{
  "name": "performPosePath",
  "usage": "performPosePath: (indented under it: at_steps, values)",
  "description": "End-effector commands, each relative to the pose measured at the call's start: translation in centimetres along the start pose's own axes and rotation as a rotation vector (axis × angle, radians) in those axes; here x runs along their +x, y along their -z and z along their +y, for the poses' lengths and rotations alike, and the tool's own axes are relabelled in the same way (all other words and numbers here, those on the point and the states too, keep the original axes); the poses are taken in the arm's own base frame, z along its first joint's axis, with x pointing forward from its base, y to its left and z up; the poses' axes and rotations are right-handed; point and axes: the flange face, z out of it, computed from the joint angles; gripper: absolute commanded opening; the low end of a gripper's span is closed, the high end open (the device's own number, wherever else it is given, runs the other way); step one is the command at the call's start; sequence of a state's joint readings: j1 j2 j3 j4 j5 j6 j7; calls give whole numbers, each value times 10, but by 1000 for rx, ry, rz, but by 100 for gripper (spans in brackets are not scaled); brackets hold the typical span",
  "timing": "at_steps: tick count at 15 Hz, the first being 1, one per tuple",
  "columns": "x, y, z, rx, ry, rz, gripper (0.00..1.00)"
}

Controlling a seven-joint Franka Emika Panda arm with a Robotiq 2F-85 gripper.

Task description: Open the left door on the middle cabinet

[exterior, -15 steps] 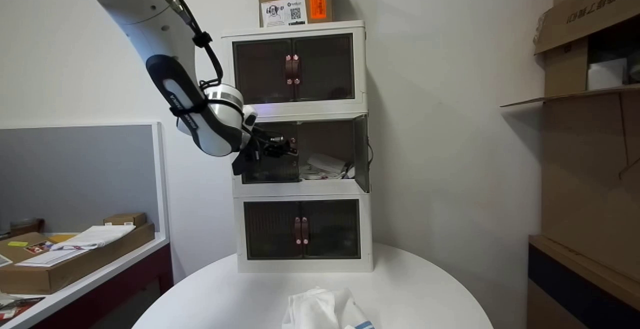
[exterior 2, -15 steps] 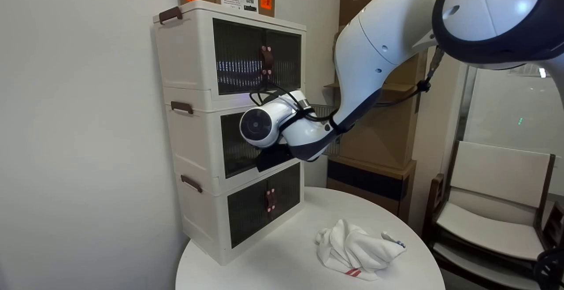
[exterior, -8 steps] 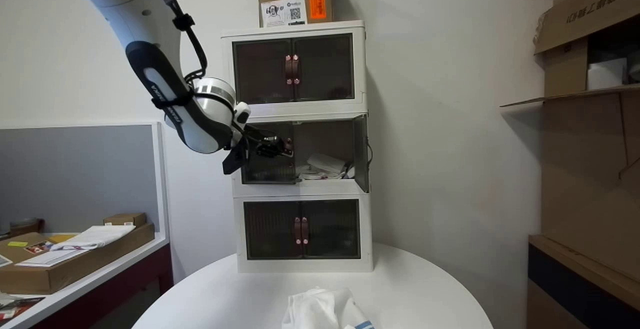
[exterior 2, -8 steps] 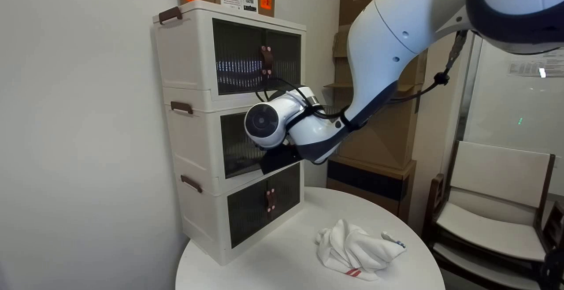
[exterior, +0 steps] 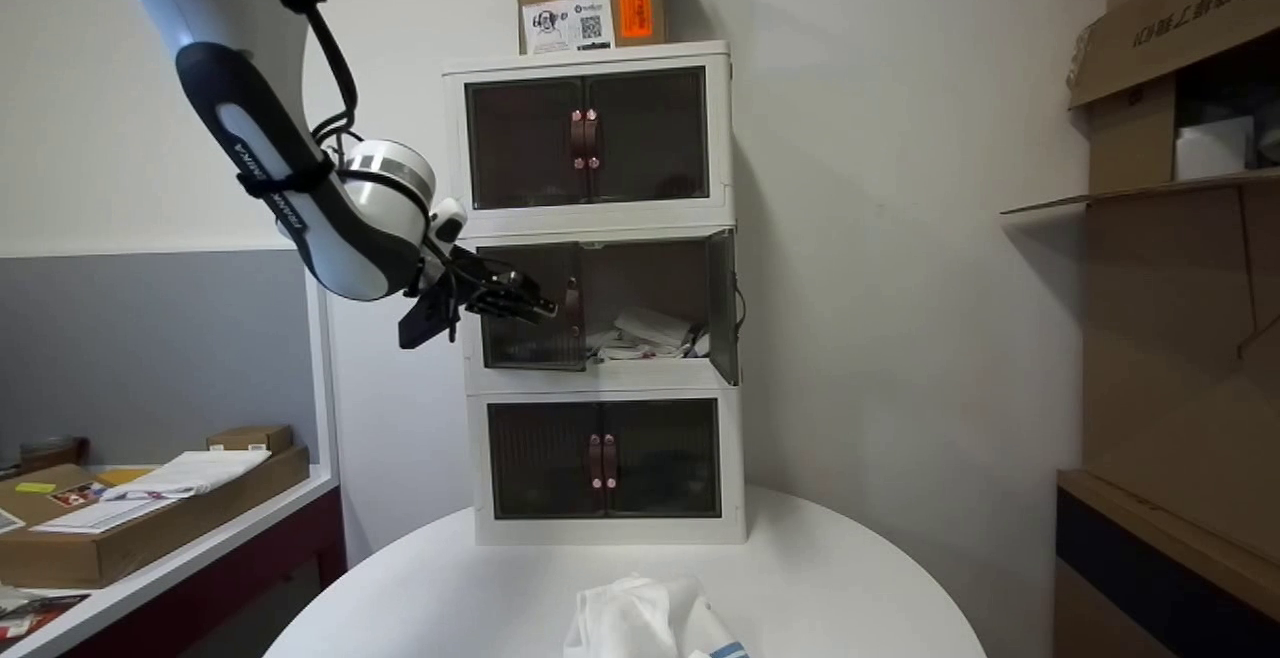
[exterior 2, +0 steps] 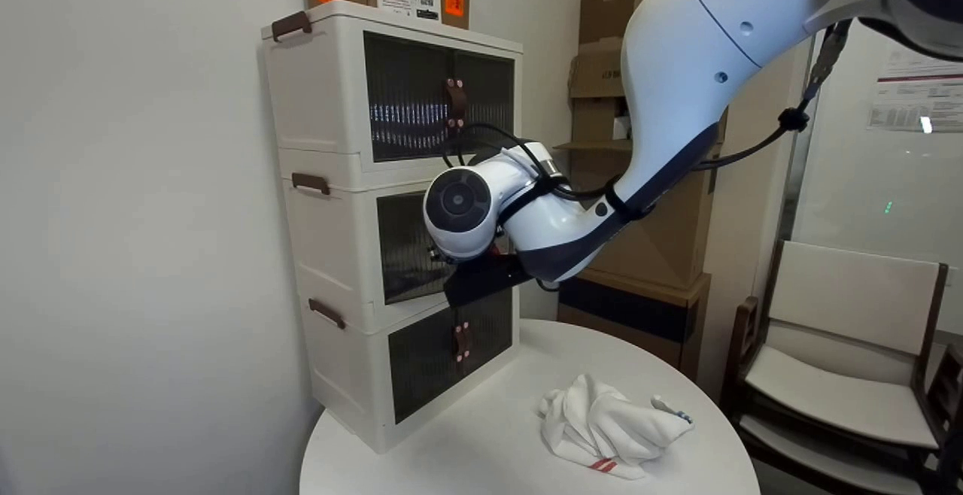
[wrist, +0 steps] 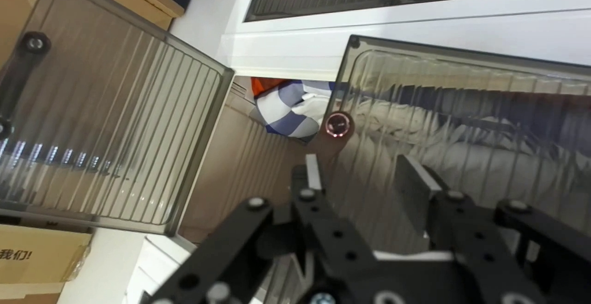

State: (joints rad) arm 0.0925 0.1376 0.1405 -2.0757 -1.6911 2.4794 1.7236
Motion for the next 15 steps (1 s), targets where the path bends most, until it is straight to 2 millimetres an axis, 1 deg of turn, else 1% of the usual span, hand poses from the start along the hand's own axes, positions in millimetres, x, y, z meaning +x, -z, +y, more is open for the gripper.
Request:
performPosePath:
  at_steps: [1,2,3,4,5,7,8,11,14,15]
  values:
    - [-7,25,-4,69,12,-29,77]
    - [-9,29,-6,94,18,-43,84]
    - [-9,34,-8,166,30,-75,92]
    - [-9,40,-9,218,51,-103,98]
    - [-7,44,-8,264,72,-127,100]
    - [-14,47,-4,343,112,-177,100]
    - [-20,49,-3,369,140,-201,100]
    - [-41,47,-4,387,242,-280,100]
    - [-44,39,-6,340,377,-354,100]
    - [-41,38,-6,325,420,-377,100]
